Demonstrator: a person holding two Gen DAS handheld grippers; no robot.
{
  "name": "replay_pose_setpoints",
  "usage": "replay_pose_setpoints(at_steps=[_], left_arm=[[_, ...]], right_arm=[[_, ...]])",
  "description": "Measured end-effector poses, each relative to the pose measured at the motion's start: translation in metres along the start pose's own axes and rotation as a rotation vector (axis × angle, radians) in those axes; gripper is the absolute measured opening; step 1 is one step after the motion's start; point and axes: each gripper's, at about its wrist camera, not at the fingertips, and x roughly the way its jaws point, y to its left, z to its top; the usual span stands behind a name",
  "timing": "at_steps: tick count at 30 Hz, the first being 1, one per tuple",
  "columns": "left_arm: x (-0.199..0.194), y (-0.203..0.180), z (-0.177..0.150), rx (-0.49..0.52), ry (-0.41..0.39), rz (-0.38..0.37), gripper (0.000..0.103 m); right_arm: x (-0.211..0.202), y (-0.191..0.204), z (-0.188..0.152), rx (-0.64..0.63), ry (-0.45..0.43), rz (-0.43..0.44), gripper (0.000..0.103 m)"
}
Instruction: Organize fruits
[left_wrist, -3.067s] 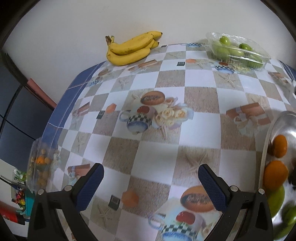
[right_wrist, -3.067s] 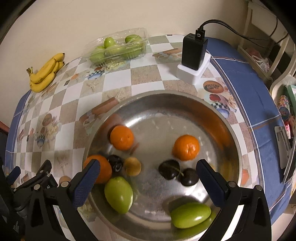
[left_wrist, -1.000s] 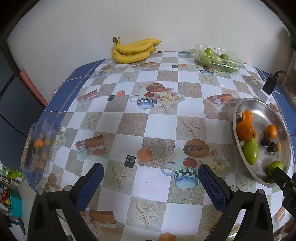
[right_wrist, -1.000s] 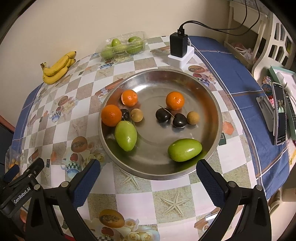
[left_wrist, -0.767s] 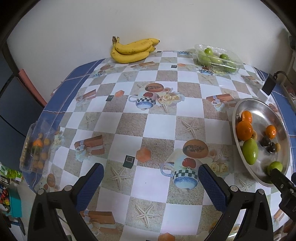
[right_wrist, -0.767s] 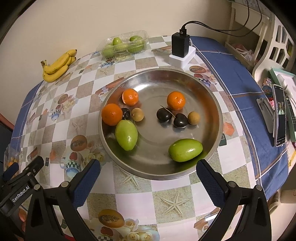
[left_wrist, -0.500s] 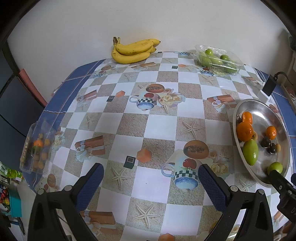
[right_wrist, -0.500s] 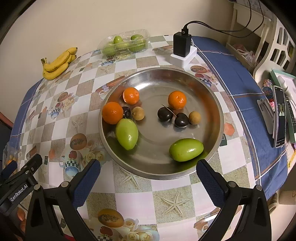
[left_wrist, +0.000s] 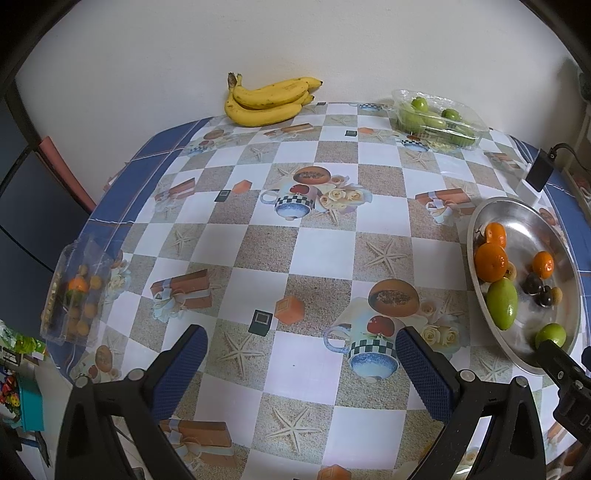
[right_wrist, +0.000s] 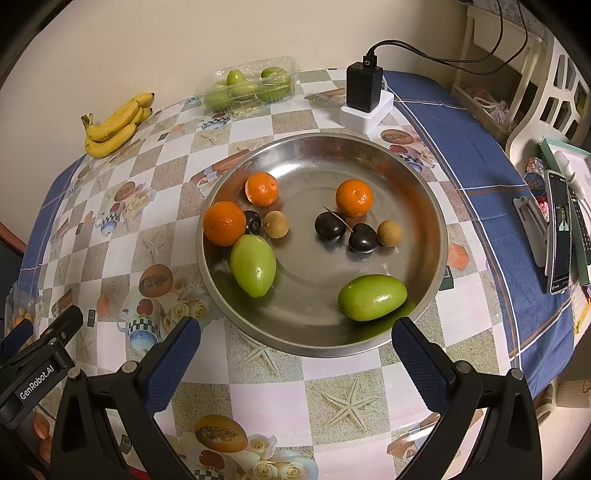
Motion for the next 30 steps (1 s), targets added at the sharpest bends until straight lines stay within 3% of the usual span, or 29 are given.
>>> replay_pose_setpoints(at_steps=[30], left_arm=[[0.0019, 0.0002, -0.0002, 0.0, 0.002, 0.002, 0.103]], right_arm=[[0.0033, 0.0036, 0.0004, -0.018, 0.012, -0.006, 0.103]])
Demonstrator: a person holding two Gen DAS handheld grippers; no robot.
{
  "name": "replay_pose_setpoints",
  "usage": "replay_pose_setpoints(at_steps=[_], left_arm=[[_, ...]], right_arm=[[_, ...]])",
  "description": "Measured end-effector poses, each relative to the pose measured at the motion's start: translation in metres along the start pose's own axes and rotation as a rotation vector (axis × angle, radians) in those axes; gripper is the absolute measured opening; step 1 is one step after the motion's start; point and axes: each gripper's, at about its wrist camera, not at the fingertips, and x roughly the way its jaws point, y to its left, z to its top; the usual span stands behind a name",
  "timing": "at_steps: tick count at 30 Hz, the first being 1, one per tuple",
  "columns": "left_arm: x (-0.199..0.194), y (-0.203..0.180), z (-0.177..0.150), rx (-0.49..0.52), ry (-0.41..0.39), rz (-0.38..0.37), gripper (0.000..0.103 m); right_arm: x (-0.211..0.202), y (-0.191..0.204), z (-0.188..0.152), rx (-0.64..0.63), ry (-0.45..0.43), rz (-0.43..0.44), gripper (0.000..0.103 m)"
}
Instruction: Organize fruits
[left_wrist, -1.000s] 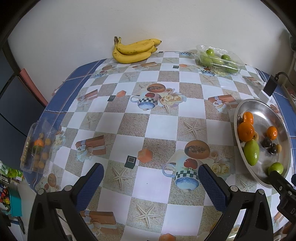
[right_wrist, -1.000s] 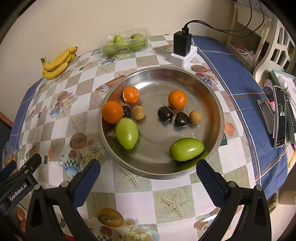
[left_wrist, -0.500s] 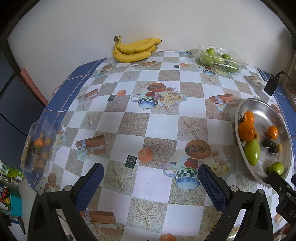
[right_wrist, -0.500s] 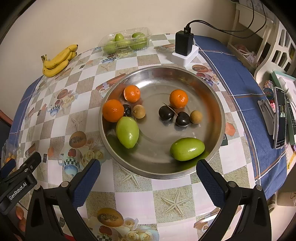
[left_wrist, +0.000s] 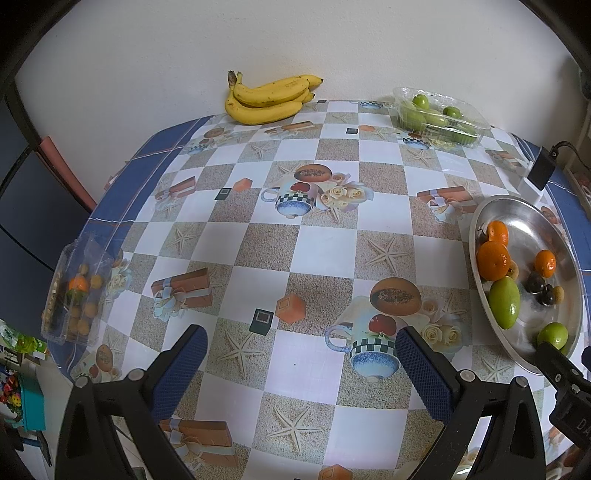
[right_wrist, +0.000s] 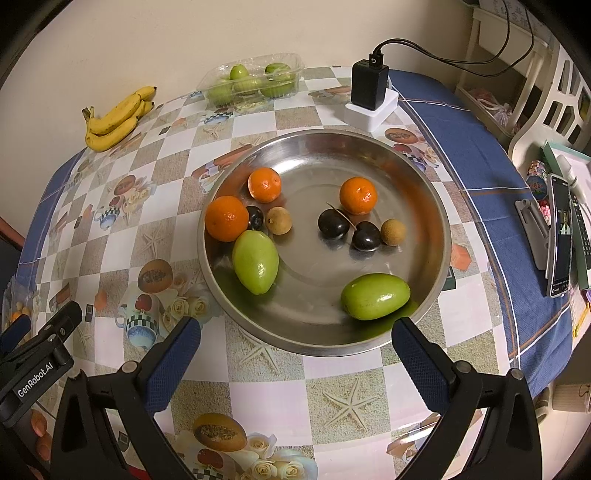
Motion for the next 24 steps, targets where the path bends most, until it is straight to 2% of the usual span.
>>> replay_pose_setpoints(at_steps=[24], left_arm=[[0.0003, 0.003, 0.0002, 0.0, -0.003, 0.004, 0.103]], right_arm=[[0.0001, 0.0002, -0.0001, 0.001, 0.0, 0.0, 0.103]])
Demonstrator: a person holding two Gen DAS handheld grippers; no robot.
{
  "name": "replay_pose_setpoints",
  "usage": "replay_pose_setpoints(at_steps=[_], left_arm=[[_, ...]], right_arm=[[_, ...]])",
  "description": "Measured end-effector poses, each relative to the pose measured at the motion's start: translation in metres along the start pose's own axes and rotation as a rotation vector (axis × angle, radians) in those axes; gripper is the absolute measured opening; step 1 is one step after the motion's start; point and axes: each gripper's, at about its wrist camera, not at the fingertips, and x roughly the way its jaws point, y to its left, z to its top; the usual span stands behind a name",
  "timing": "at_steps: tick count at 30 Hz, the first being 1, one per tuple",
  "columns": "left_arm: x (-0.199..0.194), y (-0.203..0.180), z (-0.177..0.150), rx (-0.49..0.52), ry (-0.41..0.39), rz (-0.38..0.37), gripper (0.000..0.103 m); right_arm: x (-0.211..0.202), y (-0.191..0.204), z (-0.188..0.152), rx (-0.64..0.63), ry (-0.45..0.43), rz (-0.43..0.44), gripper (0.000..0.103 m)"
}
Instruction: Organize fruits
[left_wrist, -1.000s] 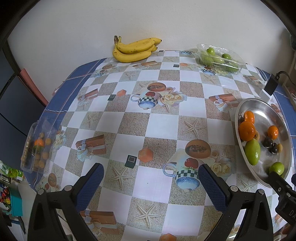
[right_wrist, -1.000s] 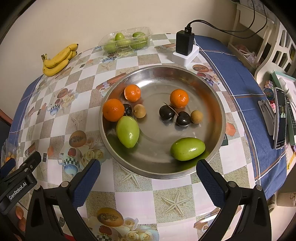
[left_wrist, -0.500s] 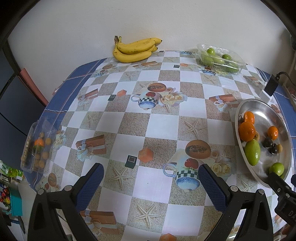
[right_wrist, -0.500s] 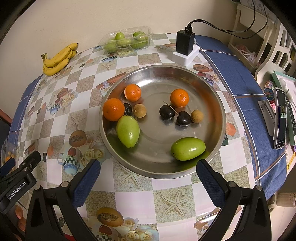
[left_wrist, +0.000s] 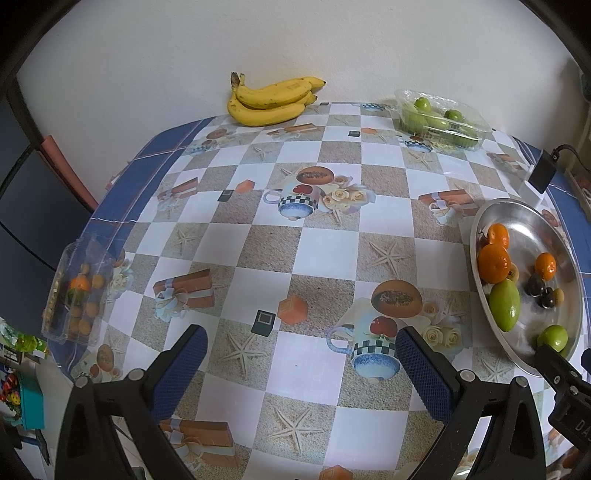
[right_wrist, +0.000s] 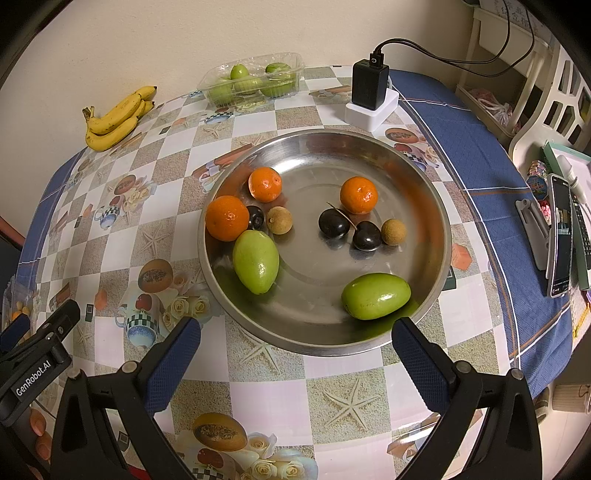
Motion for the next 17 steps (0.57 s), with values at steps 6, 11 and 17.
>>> replay_pose_setpoints(at_steps=[6, 11, 17], left_arm=[[-0.0011, 0.0001, 0.0006, -0.004, -0.001, 0.002, 0.103], [-0.003, -0.0004, 0.0014, -0.003, -0.006, 0.007, 0.103], [-0.0034, -0.0009, 0.0012, -0.009, -0.005, 0.009, 0.103]], right_arm=[[0.0002, -0.0002, 0.0, 0.0, 0.001, 0.0, 0.103], [0.0003, -0.0002, 0.0, -0.001, 0.001, 0.0, 0.103], [0.0003, 0.0, -0.0001, 0.0, 0.0, 0.0, 0.103]])
